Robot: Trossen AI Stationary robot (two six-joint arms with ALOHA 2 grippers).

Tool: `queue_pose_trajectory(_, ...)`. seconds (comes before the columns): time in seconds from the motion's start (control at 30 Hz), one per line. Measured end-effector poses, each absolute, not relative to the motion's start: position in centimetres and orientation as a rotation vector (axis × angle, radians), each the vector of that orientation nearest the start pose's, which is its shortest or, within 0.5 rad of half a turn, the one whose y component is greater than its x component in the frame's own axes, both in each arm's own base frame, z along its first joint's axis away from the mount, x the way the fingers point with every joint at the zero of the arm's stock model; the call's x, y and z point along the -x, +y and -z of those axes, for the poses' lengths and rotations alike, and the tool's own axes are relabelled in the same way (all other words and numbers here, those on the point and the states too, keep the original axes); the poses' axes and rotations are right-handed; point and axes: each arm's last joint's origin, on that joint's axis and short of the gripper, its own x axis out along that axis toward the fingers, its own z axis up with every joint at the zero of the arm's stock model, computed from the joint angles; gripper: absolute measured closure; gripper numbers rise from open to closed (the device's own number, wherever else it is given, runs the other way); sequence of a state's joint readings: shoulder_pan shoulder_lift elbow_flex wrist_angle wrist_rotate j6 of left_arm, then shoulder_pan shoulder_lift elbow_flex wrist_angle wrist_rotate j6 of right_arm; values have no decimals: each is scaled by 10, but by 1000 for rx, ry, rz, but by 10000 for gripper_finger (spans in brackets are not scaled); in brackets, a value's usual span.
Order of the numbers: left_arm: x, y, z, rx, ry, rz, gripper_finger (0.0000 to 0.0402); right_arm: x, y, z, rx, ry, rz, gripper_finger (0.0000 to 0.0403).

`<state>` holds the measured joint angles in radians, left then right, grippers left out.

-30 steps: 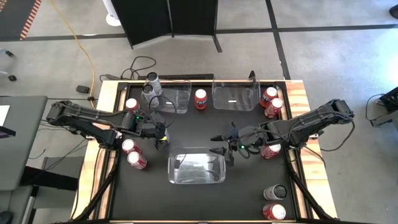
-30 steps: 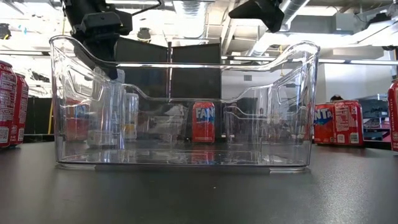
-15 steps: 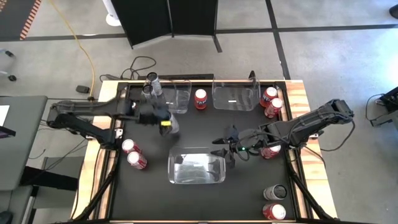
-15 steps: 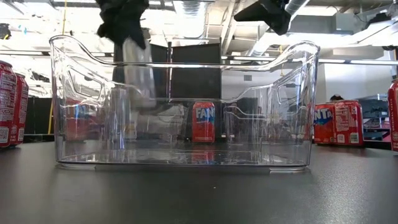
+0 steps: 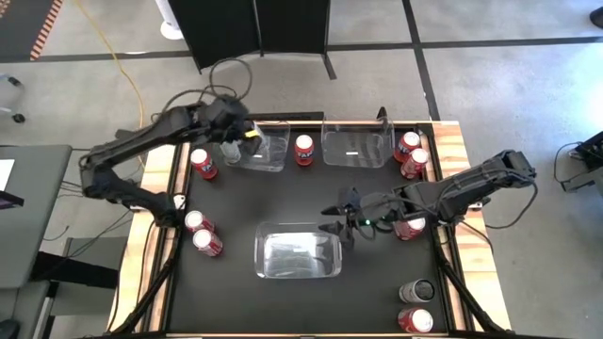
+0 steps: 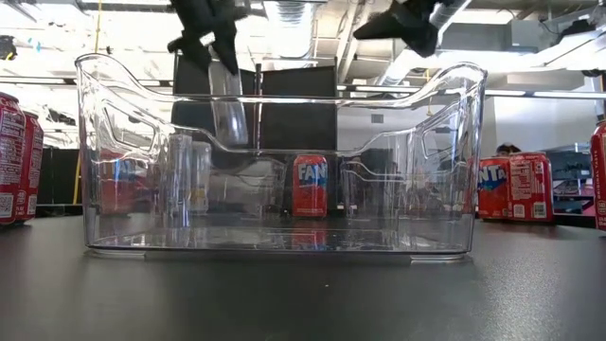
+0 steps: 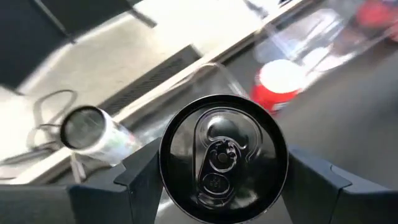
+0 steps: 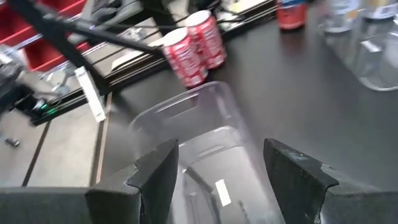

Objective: Sort soda cans
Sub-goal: Put the left white-yellow soda can into the top left transparent bin

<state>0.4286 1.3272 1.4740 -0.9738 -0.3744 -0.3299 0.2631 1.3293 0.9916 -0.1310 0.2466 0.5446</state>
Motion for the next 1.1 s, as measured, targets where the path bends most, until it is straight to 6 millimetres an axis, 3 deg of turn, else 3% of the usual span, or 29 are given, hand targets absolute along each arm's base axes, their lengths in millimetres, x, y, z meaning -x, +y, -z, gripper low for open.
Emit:
queue_pose_trajectory(0.3, -260, 167, -334, 190, 979, -887, 149, -288, 25, -285, -473, 489, 286, 148)
queue_pose_trajectory(0.53, -258, 207, -304, 267, 1005, -976, 149, -289, 5, -284, -508, 480, 346, 148)
queue_pose_trajectory(0.9, -252, 220, -298, 326, 922, -1007, 149, -289, -8, -284, -522, 470, 391, 148)
queue_pose_trajectory(1.1, -246, 221, -276, 367, 961, -1008, 149, -289, -14, -284, -527, 465, 413, 148)
